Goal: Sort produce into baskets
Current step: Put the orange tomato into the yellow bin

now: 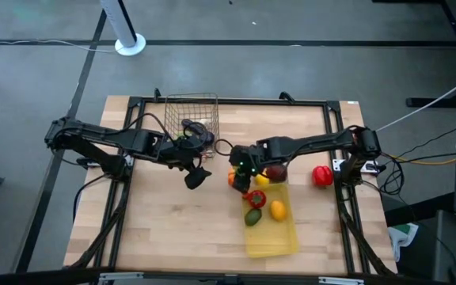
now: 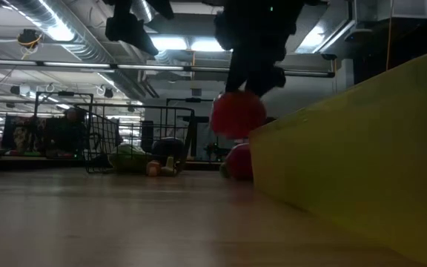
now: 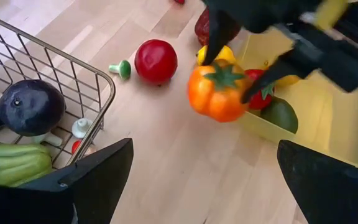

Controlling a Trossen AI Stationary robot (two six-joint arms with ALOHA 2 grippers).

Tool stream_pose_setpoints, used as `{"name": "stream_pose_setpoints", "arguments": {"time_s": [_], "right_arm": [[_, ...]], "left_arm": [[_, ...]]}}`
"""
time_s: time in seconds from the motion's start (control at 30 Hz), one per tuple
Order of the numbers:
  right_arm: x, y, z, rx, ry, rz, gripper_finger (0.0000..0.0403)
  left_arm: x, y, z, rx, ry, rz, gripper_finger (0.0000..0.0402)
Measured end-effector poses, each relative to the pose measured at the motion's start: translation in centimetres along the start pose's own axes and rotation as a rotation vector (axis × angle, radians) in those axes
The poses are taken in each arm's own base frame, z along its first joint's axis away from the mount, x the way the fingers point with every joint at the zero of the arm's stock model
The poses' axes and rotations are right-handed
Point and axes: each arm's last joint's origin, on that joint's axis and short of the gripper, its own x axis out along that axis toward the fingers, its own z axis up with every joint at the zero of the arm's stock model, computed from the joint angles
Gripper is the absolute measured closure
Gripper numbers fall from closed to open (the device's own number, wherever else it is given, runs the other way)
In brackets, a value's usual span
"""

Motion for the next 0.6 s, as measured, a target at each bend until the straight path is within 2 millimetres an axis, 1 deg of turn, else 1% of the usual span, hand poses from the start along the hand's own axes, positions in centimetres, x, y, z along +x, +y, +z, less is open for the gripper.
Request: {"name": "stream_pose_setpoints", "arguments": {"time_s": [0.17, 0.3, 0.47, 0.6], "right_arm": [[-1.7, 2.1, -0.2, -0.057, 0.036, 0.024, 0.0134], [-2.7, 4.1, -1.2, -0.107, 0.081, 0.030, 0.0134], [-3.1, 6.5, -3.5, -0.178, 0.160, 0.027, 0.0134], [-3.4, 8.2, -5.6, -0.194, 0.225, 0.013, 0.0134]], "left_arm": [[0.0, 0.0, 0.0, 0.002, 0.000, 0.000, 0.0009], [0.0, 0.0, 0.0, 0.002, -0.001, 0.000, 0.0009], [0.0, 0.0, 0.0, 0.002, -0.001, -0.001, 0.0009], [0.0, 0.0, 0.0, 0.001, -0.004, -0.003, 0.0009]]}}
